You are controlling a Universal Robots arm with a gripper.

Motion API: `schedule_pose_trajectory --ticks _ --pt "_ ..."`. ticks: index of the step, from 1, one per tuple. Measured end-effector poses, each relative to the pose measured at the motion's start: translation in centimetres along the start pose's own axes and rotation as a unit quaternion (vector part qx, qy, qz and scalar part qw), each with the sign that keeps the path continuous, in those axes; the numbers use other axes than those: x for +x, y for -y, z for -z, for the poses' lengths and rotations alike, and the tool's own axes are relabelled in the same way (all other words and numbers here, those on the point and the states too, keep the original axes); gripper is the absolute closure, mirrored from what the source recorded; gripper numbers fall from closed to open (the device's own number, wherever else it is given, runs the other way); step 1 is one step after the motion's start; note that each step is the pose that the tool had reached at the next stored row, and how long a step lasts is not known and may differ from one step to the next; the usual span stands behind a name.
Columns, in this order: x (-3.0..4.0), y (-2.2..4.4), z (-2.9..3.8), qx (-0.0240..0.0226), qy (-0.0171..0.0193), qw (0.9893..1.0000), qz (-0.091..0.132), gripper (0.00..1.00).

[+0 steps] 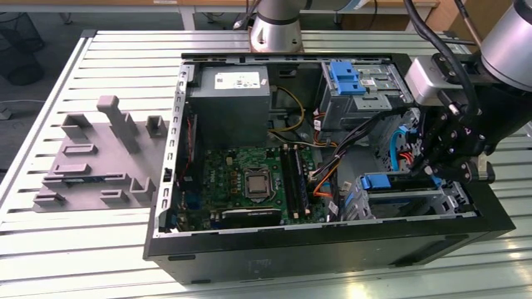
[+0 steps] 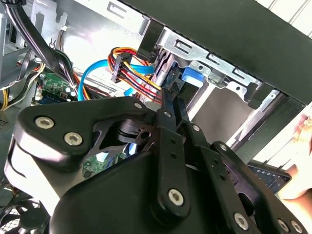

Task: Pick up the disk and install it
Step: 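Insert the first disk wire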

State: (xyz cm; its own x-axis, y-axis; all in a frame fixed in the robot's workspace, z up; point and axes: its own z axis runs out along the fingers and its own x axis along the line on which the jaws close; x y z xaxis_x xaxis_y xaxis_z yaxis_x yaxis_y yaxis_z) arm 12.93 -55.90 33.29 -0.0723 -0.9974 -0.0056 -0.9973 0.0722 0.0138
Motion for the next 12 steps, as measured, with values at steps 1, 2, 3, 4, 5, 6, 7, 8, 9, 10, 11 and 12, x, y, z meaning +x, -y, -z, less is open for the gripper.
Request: schedule_pose_trajectory --ticks 1,2,3,4,5,6,7,8,9,10,11,12 --pt "0.00 0.00 -0.03 -0.0003 -0.0001 1.0000 0.000 0.83" --pt "0.00 0.00 -0.07 -0.0006 -0.0001 1.0000 0.000 0.83" --pt "0.00 0.01 -0.14 -0.0010 0.0001 1.0000 0.000 0.83" --pt "0.00 0.01 -0.19 -0.0015 0.0000 1.0000 0.000 0.83" --pt "0.00 0.02 -0.26 -0.0020 0.0000 1.0000 0.000 0.83" --pt "0.00 0.03 -0.30 -0.0024 -0.0002 1.0000 0.000 0.83" --pt "0.00 0.03 -0.32 -0.0026 -0.0003 1.0000 0.000 0.83" --pt "0.00 0.03 -0.33 -0.0027 -0.0004 1.0000 0.000 0.83" --pt "0.00 0.03 -0.34 -0.0027 -0.0004 1.0000 0.000 0.83" --pt "0.00 0.03 -0.35 -0.0028 -0.0003 1.0000 0.000 0.83" --pt "0.00 0.03 -0.36 -0.0028 -0.0002 1.0000 0.000 0.83" --pt "0.00 0.03 -0.36 -0.0028 -0.0002 1.0000 0.000 0.83"
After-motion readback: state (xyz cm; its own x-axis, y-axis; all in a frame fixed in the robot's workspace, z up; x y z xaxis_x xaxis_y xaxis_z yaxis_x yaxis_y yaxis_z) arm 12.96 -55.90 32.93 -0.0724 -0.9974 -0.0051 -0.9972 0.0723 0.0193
